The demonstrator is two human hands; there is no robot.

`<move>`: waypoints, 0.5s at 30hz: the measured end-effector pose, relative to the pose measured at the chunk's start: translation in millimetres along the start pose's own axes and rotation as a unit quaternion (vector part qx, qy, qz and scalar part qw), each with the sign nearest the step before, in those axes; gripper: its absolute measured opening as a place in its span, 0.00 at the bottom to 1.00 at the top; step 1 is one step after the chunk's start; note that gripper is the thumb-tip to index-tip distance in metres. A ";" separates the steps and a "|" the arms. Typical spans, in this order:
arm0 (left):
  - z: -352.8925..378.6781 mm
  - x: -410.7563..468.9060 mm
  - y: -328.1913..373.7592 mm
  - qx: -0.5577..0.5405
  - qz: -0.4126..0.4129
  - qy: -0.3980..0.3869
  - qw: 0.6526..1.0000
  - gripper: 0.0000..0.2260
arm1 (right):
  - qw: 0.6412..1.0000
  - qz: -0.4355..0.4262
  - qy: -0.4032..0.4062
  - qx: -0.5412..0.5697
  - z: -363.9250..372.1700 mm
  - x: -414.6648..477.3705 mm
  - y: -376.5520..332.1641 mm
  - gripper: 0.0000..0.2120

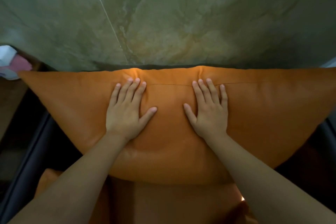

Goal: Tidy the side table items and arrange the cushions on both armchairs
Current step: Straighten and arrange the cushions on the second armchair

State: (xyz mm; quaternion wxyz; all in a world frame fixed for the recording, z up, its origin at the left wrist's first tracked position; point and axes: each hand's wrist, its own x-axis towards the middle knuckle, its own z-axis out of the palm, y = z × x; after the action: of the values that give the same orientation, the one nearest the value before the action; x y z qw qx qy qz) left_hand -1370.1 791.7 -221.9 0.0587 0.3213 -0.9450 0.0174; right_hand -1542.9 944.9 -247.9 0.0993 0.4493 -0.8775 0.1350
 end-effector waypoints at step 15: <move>-27.5 -107.9 22.5 -0.118 -0.060 -0.059 0.989 0.36 | 0.989 0.060 -0.096 0.092 -40.8 -84.6 -60.8 0.39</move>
State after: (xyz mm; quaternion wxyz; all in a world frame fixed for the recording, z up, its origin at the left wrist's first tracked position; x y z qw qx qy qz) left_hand -1296.2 876.7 -207.7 0.0408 0.3685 -0.9214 -0.1167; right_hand -1442.3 988.6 -225.4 -0.0353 0.4140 -0.8922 0.1768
